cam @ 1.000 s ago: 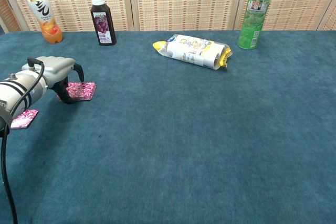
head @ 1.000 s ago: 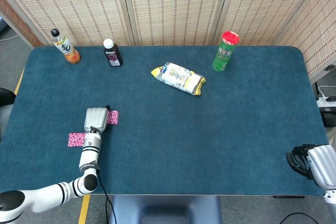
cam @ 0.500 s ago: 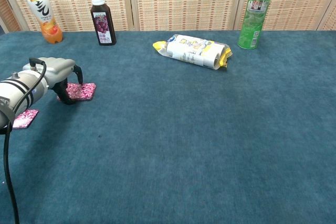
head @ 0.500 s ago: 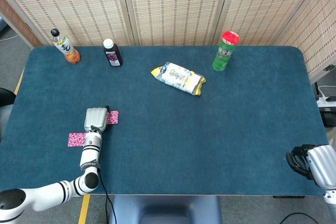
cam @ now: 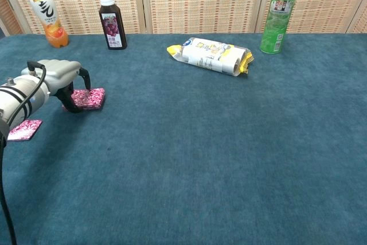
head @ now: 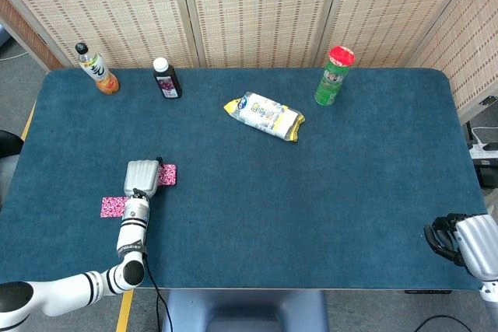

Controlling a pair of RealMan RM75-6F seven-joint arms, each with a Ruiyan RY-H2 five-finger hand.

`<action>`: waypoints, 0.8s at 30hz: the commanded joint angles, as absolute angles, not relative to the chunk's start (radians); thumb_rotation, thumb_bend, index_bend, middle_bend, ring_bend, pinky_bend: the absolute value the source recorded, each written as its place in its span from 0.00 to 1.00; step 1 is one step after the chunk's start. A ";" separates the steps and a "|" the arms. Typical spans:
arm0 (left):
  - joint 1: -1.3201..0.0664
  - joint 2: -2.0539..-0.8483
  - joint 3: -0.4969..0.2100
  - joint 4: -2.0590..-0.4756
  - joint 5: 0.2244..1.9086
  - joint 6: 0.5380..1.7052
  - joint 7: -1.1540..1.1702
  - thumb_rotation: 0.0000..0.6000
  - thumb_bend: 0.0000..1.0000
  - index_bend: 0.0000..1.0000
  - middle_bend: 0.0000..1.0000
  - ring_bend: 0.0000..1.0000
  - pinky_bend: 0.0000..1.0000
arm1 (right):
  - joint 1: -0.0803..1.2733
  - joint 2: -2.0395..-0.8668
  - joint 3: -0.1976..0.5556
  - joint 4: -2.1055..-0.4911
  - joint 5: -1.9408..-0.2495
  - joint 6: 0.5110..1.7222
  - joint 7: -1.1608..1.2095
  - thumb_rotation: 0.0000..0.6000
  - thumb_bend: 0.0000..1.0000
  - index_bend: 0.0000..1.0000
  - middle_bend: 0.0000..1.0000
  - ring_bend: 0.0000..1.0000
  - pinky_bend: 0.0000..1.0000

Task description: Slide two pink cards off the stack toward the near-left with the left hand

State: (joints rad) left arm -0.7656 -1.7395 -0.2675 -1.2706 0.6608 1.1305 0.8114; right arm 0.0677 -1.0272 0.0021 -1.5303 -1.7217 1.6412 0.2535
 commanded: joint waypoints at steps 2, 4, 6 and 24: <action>-0.722 -1.675 -0.238 -1.391 0.692 1.179 0.798 1.00 0.28 0.68 1.00 1.00 1.00 | 0.067 -1.028 0.002 -1.530 -1.723 1.642 0.253 1.00 0.45 1.00 0.89 0.85 1.00; -0.696 -1.642 -0.221 -1.452 0.706 1.206 0.790 1.00 0.28 0.68 1.00 1.00 1.00 | 0.067 -1.028 0.001 -1.530 -1.723 1.642 0.252 1.00 0.45 1.00 0.89 0.85 1.00; -0.659 -1.602 -0.189 -1.523 0.731 1.248 0.783 1.00 0.28 0.68 1.00 1.00 1.00 | 0.067 -1.028 0.001 -1.531 -1.725 1.642 0.251 1.00 0.45 1.00 0.89 0.85 1.00; -0.359 -1.445 0.053 -1.785 0.915 1.530 0.708 1.00 0.28 0.68 1.00 1.00 1.00 | 0.065 -1.039 0.003 -1.533 -1.721 1.646 0.238 1.00 0.45 1.00 0.89 0.85 1.00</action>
